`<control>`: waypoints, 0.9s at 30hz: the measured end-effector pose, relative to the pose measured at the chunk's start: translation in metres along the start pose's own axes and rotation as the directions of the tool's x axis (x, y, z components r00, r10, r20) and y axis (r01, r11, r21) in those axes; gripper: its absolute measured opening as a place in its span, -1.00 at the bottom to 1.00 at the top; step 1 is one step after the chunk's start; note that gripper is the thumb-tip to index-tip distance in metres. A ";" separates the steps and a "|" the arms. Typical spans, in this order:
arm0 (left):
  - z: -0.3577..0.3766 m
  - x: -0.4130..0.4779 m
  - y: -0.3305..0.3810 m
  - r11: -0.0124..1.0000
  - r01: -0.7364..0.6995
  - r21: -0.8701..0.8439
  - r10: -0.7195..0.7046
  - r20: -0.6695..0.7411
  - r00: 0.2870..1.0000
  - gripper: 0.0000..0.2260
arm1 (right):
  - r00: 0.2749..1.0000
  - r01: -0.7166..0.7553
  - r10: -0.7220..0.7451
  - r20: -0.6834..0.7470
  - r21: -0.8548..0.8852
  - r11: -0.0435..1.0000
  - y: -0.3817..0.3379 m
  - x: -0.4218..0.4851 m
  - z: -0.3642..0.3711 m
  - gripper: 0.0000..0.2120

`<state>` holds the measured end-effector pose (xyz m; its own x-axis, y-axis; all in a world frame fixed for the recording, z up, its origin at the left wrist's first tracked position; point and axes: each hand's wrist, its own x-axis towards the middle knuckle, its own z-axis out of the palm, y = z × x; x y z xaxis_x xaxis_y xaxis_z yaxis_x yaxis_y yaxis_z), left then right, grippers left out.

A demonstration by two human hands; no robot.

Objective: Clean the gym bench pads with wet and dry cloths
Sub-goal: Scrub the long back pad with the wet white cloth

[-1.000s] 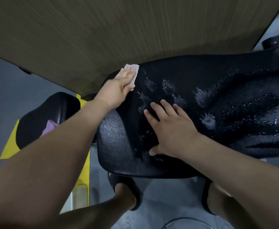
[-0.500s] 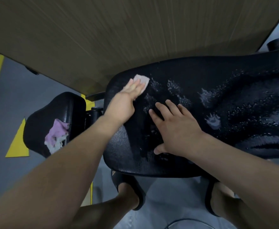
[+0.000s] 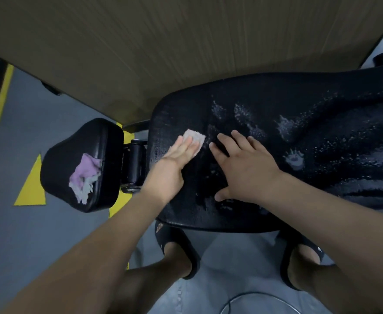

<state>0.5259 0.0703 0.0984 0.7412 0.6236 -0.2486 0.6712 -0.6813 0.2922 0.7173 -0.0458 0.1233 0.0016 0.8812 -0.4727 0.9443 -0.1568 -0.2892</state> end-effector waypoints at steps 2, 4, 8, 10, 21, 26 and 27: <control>-0.010 0.024 -0.002 0.998 0.049 0.043 -0.048 -0.023 0.999 -0.07 | 1.000 0.003 -0.003 -0.010 -0.007 1.000 0.001 -0.002 0.001 0.16; -0.021 0.054 0.005 0.987 0.149 0.062 -0.145 -0.061 0.988 -0.12 | 1.000 0.005 -0.005 -0.012 -0.006 1.000 0.003 -0.004 0.002 0.16; -0.011 0.048 0.024 0.973 0.230 0.012 -0.227 -0.104 0.968 -0.14 | 1.000 -0.001 0.001 -0.018 -0.002 1.000 0.002 -0.004 0.004 0.16; 0.002 0.016 0.027 0.984 0.178 -0.016 -0.178 -0.091 0.980 -0.13 | 1.000 -0.001 0.001 -0.014 0.004 1.000 0.002 -0.003 0.003 0.16; -0.030 0.066 -0.008 0.939 0.344 -0.020 -0.344 -0.106 0.933 -0.18 | 1.000 -0.001 0.001 -0.006 -0.027 1.000 0.002 0.000 0.002 0.18; 0.002 -0.009 -0.005 0.920 0.370 -0.127 -0.386 -0.143 0.911 -0.16 | 1.000 0.002 -0.002 0.013 -0.004 1.000 0.002 0.002 -0.003 0.19; 0.003 -0.013 -0.007 0.917 0.376 -0.137 -0.393 -0.143 0.908 -0.16 | 1.000 0.005 -0.005 0.017 -0.001 1.000 0.002 0.002 -0.004 0.20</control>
<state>0.5117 0.0657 0.0970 0.4072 0.8892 -0.2088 0.8919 -0.3378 0.3006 0.7202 -0.0421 0.1253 -0.0084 0.8744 -0.4852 0.9448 -0.1520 -0.2902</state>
